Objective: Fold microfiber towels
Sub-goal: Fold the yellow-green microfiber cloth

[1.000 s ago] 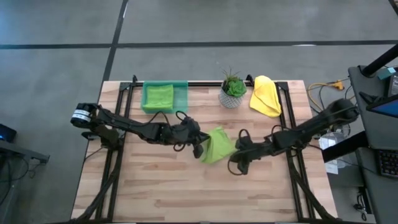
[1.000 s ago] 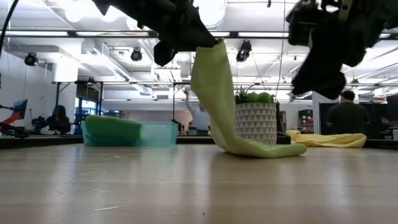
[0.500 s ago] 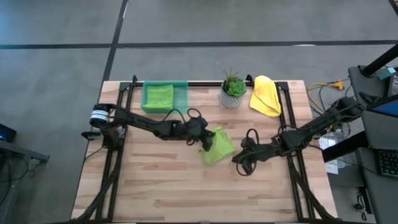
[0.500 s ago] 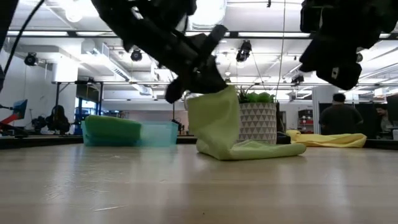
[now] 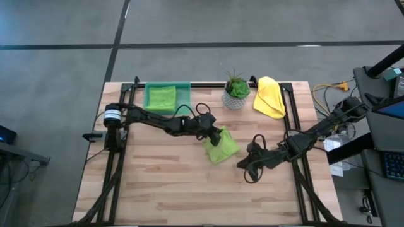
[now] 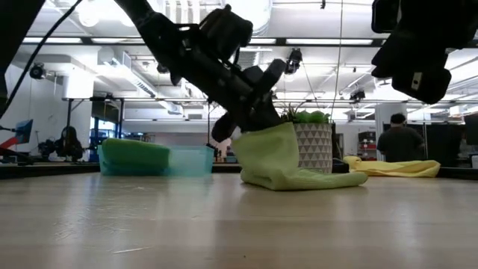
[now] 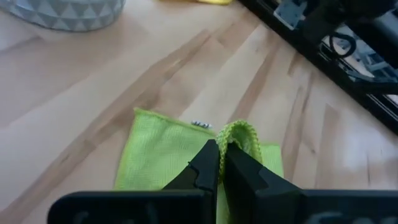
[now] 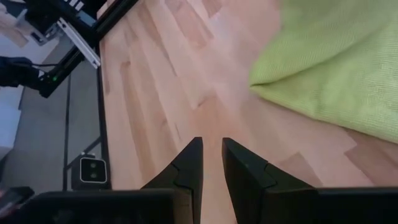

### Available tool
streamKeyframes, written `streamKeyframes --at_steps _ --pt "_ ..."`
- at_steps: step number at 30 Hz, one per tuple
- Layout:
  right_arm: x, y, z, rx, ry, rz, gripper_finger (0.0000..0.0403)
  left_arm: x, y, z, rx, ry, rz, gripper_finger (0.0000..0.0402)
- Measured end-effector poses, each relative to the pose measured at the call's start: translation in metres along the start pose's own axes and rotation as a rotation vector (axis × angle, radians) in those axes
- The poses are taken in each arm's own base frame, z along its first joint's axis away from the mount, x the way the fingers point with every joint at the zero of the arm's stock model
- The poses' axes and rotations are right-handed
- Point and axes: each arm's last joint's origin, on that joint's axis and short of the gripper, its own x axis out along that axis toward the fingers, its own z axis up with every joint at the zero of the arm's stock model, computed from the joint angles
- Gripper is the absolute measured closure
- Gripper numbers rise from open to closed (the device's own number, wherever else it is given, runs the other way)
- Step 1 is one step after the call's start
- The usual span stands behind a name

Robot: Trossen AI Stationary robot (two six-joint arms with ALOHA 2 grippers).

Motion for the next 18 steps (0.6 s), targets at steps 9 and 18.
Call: streamKeyframes --at_steps 9,18 --pt "0.000 0.000 0.000 0.016 0.000 0.002 0.0347 0.021 0.016 -0.009 -0.009 0.044 0.036 0.0402" --pt "0.000 0.000 0.000 0.022 0.000 0.002 0.0347 0.025 0.029 -0.003 -0.034 0.041 0.063 0.0402"
